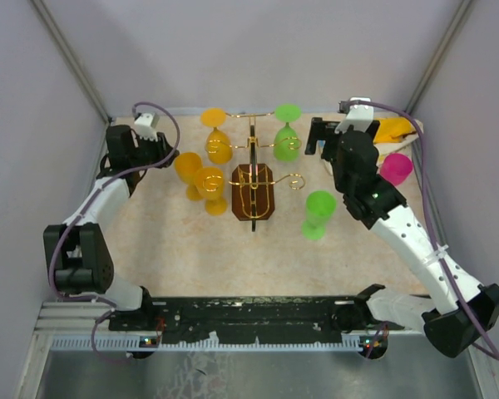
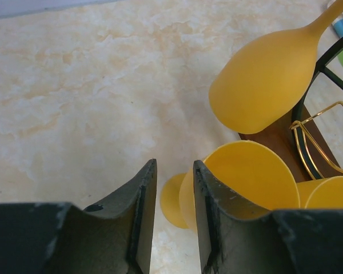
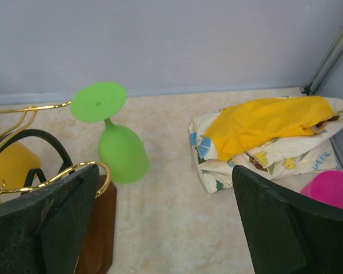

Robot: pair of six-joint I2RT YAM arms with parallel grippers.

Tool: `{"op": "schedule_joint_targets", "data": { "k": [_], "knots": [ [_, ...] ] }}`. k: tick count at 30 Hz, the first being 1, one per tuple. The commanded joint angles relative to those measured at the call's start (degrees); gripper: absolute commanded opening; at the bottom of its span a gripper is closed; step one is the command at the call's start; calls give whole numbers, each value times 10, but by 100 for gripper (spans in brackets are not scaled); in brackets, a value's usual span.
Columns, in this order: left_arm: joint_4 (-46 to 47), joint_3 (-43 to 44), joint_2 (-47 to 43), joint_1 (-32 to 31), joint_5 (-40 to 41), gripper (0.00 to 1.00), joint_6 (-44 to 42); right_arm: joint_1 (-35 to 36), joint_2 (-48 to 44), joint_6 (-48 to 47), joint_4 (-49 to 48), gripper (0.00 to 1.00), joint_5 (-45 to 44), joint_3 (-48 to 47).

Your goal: Place the wine glass upside down on the wine glass rack

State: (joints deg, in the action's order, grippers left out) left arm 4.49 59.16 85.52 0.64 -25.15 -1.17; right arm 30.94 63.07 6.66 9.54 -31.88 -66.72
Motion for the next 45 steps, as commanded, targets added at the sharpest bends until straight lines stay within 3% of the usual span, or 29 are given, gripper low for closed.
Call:
{"op": "schedule_joint_targets", "data": {
  "k": [1, 7, 21, 45],
  "knots": [
    [-65, 45, 26, -5, -40, 36, -38, -4, -14, -1, -20, 99, -13, 2],
    [-49, 38, 16, -5, -29, 37, -34, -4, -5, -6, -28, 99, -10, 2],
    [13, 34, -30, -5, -40, 49, -9, -4, 14, -19, -46, 99, 0, 3],
    [-70, 0, 4, -17, -62, 44, -83, -4, 18, -25, -47, 99, -4, 11]
  ]
}}
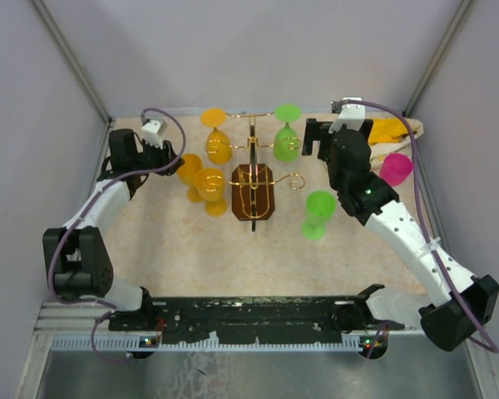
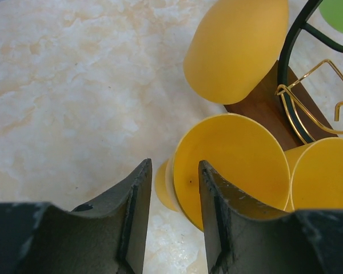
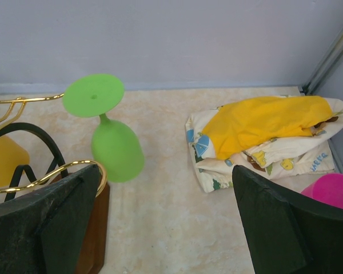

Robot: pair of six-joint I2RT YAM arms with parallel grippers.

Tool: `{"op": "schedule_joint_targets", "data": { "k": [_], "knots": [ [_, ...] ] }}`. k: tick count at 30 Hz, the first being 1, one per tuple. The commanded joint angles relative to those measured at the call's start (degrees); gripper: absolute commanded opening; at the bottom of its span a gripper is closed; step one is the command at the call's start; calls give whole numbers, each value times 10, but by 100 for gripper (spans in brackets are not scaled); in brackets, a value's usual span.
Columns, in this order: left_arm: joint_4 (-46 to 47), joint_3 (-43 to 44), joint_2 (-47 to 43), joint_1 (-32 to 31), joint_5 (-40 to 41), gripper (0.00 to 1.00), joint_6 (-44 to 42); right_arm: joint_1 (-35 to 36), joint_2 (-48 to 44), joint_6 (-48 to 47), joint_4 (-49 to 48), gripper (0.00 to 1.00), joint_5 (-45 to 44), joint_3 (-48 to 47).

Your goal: Place the wine glass upside down on the wine glass rack

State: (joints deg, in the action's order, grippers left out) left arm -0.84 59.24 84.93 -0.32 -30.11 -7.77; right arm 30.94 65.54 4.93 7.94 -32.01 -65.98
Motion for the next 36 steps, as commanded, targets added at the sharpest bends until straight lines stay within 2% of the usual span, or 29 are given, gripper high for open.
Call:
{"op": "schedule_joint_targets", "data": {
  "k": [1, 3, 5, 10, 15, 20, 24, 26, 30, 33, 36],
  "knots": [
    [-18, -1, 11, -9, -10, 43, -19, -4, -7, -8, -33, 99, -2, 5],
    [-20, -4, 13, -10, -6, 40, -22, -4, -9, -8, -33, 99, -3, 8],
    [-19, -7, 15, -10, -7, 32, -21, -4, -11, -10, -36, 99, -3, 11],
    [-16, -5, 16, -11, -16, 1, -16, -4, -14, -15, -46, 99, -5, 17],
    [-2, 3, 3, -10, 33, 0, -4, -4, -15, -15, -48, 99, 2, 12],
    [9, 13, -25, -10, 146, 0, 11, -4, -13, -5, -26, 99, 32, -27],
    [53, 1, -71, -10, 281, 0, 32, -4, 26, 15, 60, 99, 100, -118],
    [97, -11, -97, -10, 309, 0, 28, -4, 62, 31, 113, 99, 136, -171],
    [128, -4, -132, -11, 317, 0, 28, -4, 97, 70, 154, 99, 198, -224],
    [147, 13, -144, -12, 280, 0, 32, -4, 105, 109, 143, 99, 249, -236],
    [207, 10, -161, -12, 249, 0, 51, -4, 111, 162, 118, 99, 307, -242]
  ]
}}
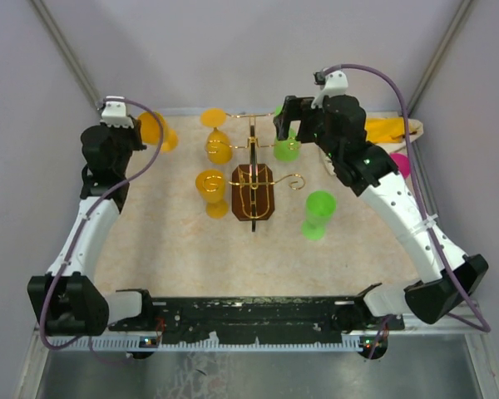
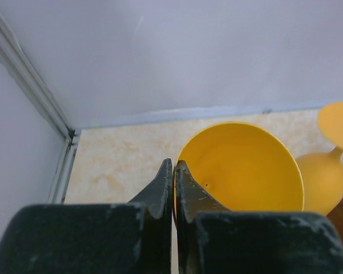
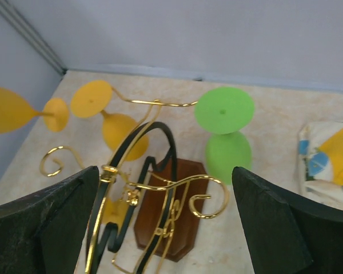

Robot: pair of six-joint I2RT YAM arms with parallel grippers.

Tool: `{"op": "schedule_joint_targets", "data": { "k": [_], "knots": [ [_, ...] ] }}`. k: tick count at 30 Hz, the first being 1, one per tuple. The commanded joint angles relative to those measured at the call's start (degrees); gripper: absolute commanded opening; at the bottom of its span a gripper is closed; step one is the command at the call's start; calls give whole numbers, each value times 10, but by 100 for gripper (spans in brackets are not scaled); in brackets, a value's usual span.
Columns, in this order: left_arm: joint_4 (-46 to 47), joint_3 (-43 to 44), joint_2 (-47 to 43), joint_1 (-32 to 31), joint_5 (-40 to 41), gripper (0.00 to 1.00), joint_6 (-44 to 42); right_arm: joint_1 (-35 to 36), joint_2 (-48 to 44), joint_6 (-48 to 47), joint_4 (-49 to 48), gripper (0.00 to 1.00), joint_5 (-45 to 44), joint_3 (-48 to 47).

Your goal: Place the wine glass upside down on the wine glass rack

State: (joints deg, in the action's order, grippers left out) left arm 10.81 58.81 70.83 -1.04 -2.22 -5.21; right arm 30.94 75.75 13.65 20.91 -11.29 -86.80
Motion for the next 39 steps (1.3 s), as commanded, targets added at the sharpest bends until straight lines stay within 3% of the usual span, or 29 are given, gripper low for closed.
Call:
{"op": "schedule_joint_targets", "data": {
  "k": [1, 4, 9, 12, 17, 30, 39],
  "knots": [
    [119, 8, -26, -7, -39, 0, 28, -4, 10, 93, -21, 99, 120, -33],
    [217, -17, -48, -24, -45, 0, 13, -4, 15, 155, -65, 99, 190, -23],
    [370, -54, -77, -88, -28, 0, -91, -4, 32, 253, -151, 99, 276, -8],
    [403, -61, -80, -142, -16, 0, -160, -4, 54, 290, -182, 96, 320, -20],
    [460, -89, -85, -206, -20, 0, -206, -4, 74, 325, -199, 95, 350, -47],
    [500, -135, -97, -307, -60, 0, -299, -4, 108, 504, -384, 93, 402, -19],
    [496, -130, -98, -338, -84, 0, -385, -4, 121, 511, -340, 87, 397, -25]
  ]
}}
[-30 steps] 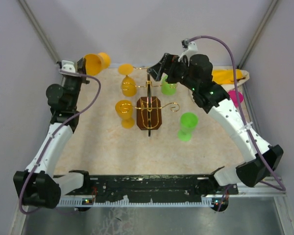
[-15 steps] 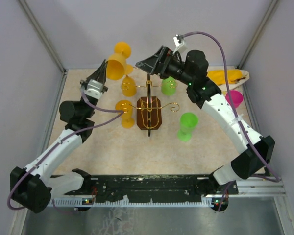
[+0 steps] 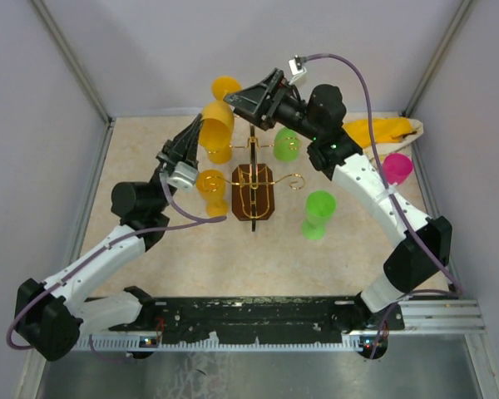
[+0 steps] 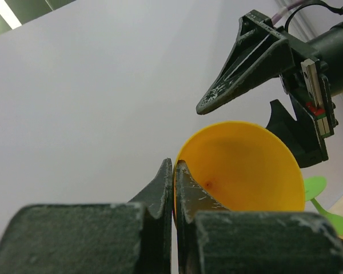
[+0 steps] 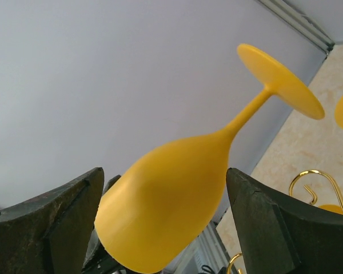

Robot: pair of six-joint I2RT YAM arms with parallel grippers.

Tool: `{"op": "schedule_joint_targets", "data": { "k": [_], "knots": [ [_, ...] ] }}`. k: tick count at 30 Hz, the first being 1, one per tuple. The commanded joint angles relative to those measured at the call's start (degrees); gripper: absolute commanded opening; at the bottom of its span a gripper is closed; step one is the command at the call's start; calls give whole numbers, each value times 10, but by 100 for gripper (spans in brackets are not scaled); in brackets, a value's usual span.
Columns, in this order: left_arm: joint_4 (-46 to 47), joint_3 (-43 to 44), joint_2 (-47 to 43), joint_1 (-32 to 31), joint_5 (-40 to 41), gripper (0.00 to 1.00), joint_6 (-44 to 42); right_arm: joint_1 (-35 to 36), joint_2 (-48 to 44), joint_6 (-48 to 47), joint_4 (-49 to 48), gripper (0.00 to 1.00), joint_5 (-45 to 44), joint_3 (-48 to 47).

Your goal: Place the wine glass upside down on the wine glass rack

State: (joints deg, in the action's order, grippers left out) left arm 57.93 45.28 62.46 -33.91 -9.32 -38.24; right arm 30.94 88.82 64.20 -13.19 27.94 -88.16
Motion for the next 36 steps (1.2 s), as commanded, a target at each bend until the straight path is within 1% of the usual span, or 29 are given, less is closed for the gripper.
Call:
{"op": "schedule_joint_targets", "data": {
  "k": [1, 3, 5, 11, 18, 25, 27, 32, 33, 36],
  "knots": [
    [27, 4, -15, -10, -11, 0, -59, -4, -11, 0, 7, 86, 1, -10],
    [29, 2, -16, -11, -11, 0, -64, -4, -14, -2, 8, 85, -4, -6],
    [29, -1, -18, -12, -13, 0, -65, -4, -11, 7, -7, 81, -1, -1],
    [30, -6, -23, -13, -33, 0, -62, -4, 19, 52, -55, 72, 35, -1],
    [31, -6, -24, -20, -49, 0, -35, -4, 41, 67, -67, 70, 42, -7],
    [50, -13, -10, -37, -50, 0, -17, -3, 54, 81, -81, 66, 49, -16],
    [53, -11, -4, -44, -49, 0, -20, -3, 65, 82, -84, 63, 51, -17],
    [65, -8, 13, -56, -37, 0, -37, -3, 72, 85, -86, 50, 56, -17],
    [66, -6, 15, -58, -34, 0, -39, -4, 71, 83, -85, 49, 56, -18],
    [68, -4, 22, -63, -24, 0, -51, -3, 69, 76, -77, 50, 55, -21]
  ]
}}
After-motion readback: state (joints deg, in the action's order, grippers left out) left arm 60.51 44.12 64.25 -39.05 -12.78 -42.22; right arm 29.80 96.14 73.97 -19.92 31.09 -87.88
